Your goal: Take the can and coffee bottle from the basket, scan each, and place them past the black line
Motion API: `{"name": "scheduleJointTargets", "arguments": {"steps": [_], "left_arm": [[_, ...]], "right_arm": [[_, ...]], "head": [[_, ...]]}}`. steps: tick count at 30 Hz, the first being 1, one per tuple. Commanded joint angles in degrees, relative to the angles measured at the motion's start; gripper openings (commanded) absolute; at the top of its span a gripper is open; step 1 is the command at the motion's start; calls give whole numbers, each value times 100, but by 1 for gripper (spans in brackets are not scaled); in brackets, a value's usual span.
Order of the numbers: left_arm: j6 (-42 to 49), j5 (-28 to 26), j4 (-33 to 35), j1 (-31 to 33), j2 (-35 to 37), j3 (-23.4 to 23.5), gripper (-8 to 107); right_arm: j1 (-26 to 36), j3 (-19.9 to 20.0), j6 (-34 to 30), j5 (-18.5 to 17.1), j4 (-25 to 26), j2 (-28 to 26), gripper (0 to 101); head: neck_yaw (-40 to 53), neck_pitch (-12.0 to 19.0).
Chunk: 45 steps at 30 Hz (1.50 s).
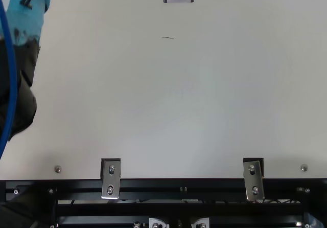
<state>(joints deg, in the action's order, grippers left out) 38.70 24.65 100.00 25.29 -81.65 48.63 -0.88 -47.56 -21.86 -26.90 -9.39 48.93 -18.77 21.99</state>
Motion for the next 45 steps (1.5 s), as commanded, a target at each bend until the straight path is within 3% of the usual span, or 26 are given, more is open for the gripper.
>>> {"name": "scheduleJointTargets", "arguments": {"steps": [1,7,17,27,28,29,36,39,45], "left_arm": [[204,150,-2,40,123,-3,90],[960,506,-2,93,353,196,90],[1956,522,-2,-418,164,966,90],[4503,778,-2,-783,118,2013,90],[4597,815,-2,-809,120,2060,90],[3937,773,0,-777,111,1950,90],[4596,832,8,-807,111,2062,90],[4371,877,-525,-763,91,1952,90],[4404,933,-2240,-664,-24,1906,90]], "right_arm": [[0,0,0,0,0,0,101],[0,0,0,0,0,0,101],[0,0,0,0,0,0,101],[0,0,0,0,0,0,101],[0,0,0,0,0,0,101],[0,0,0,0,0,0,101],[0,0,0,0,0,0,101],[0,0,0,0,0,0,101],[0,0,0,0,0,0,101]], "head": [[34,162],[34,162],[34,162],[34,162],[34,162],[34,162],[34,162],[34,162],[34,162]]}}
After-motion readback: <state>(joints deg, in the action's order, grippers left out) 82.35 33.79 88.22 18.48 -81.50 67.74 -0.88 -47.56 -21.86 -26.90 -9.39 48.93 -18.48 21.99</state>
